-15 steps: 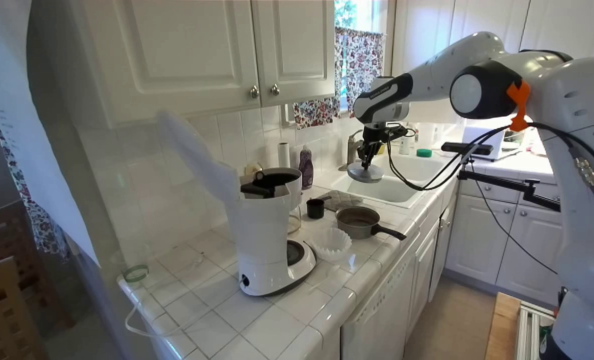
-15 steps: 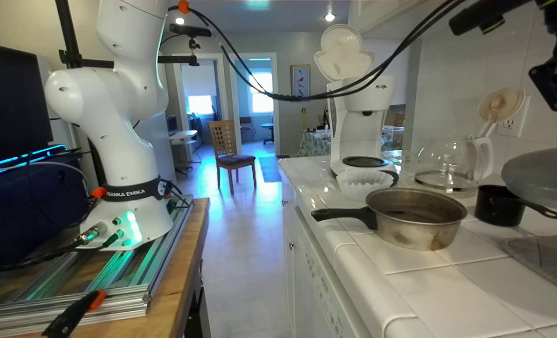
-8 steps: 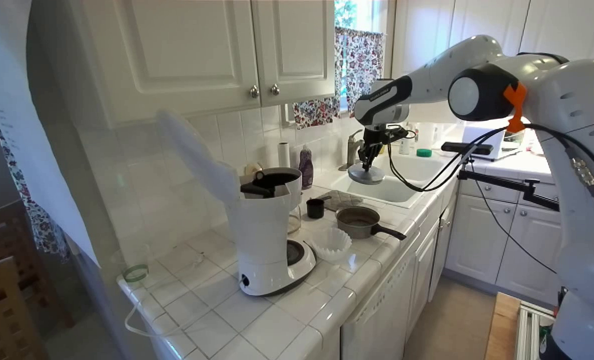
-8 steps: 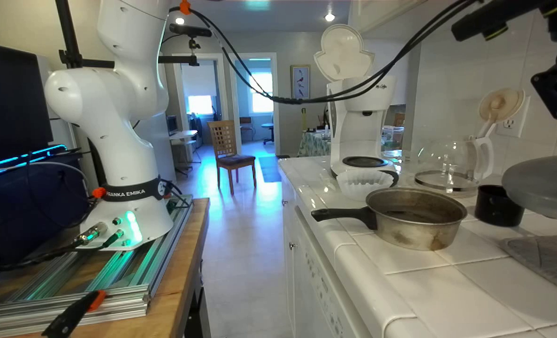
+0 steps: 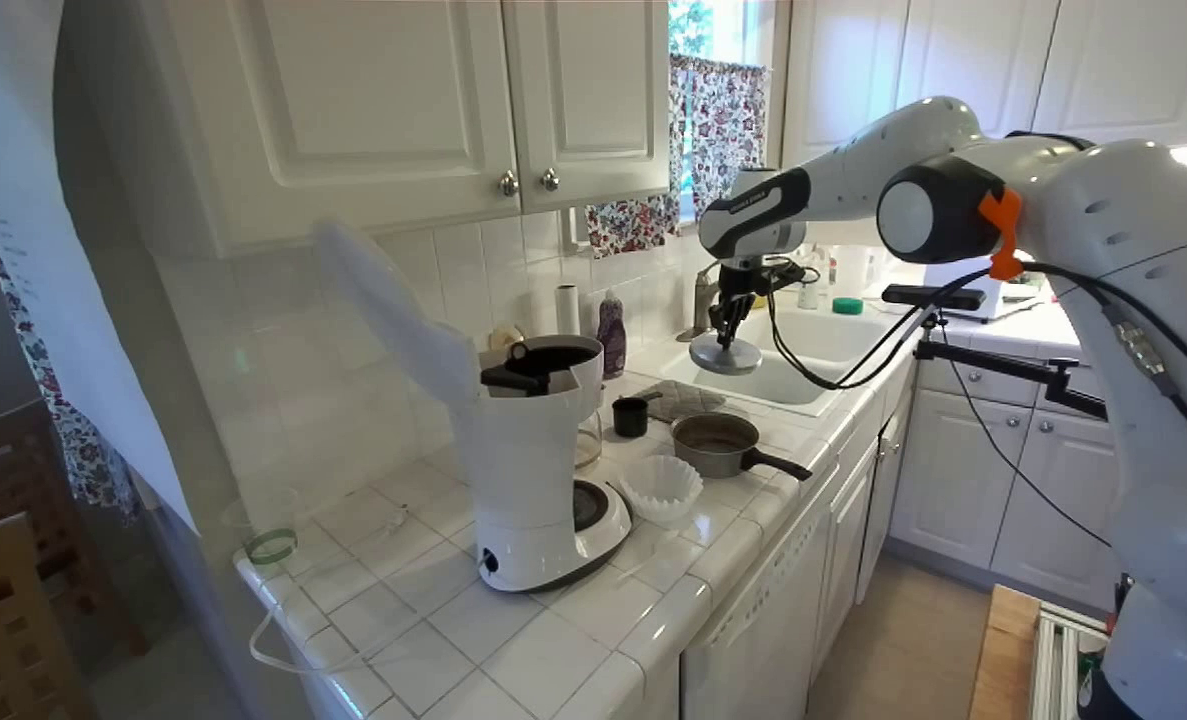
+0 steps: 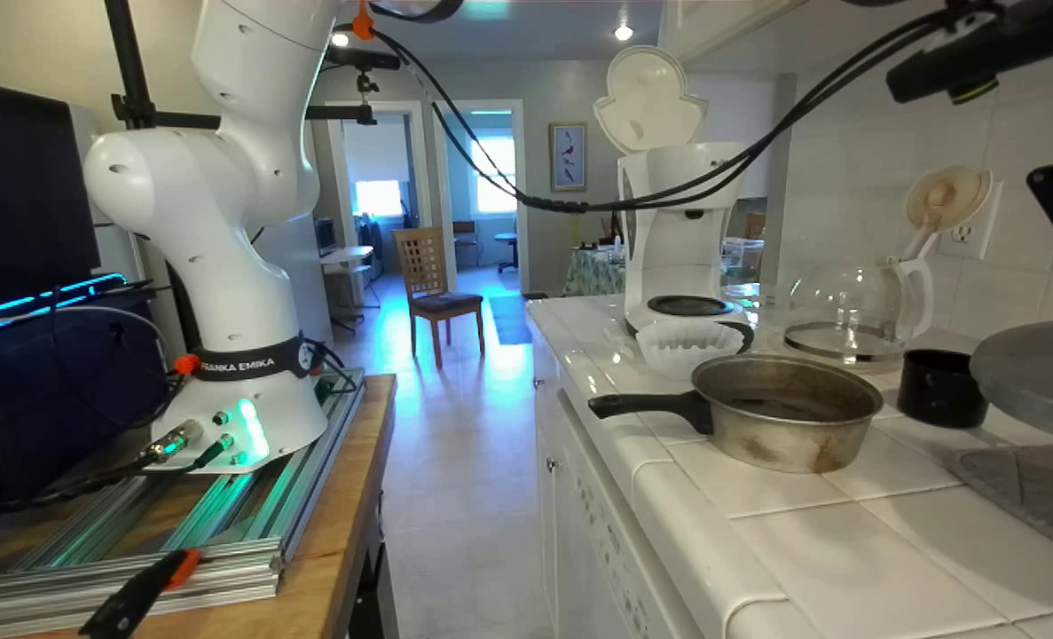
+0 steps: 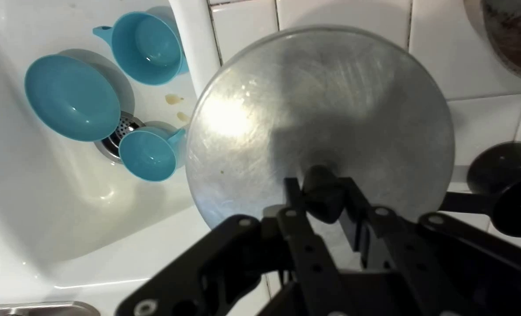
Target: Put the pot's lid on the grey mat
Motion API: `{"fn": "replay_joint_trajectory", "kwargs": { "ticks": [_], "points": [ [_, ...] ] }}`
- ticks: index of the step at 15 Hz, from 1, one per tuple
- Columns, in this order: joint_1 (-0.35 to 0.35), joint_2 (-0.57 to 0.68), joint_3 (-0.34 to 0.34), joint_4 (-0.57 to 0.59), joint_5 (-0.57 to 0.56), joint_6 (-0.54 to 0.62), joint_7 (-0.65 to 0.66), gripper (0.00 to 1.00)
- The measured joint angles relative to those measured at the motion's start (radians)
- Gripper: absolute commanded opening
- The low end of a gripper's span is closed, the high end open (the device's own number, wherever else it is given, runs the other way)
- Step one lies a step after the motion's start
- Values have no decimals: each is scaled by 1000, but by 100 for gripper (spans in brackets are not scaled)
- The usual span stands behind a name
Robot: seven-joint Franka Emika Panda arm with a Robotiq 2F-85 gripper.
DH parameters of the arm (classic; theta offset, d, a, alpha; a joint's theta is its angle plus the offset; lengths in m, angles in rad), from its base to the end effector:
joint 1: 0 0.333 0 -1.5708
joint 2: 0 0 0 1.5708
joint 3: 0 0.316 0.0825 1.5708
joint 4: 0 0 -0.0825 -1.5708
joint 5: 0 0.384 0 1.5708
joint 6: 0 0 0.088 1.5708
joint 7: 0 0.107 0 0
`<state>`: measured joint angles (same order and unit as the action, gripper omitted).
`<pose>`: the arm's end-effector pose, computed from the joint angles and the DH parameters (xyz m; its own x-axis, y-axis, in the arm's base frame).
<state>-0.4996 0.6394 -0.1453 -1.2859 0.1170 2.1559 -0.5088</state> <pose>0.6209 -0.4269 0.4008 0.9668 -0.1362 0.2164 -0.1594 -0.9827 0.0938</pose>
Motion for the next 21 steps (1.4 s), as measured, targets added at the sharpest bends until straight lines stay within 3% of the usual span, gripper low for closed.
{"fn": "replay_joint_trajectory", "kwargs": {
  "ticks": [11, 21],
  "points": [
    [-9, 159, 38, 205, -3, -29, -128, 6],
    [-13, 320, 43, 448, -6, -156, -257, 6]
  ]
}}
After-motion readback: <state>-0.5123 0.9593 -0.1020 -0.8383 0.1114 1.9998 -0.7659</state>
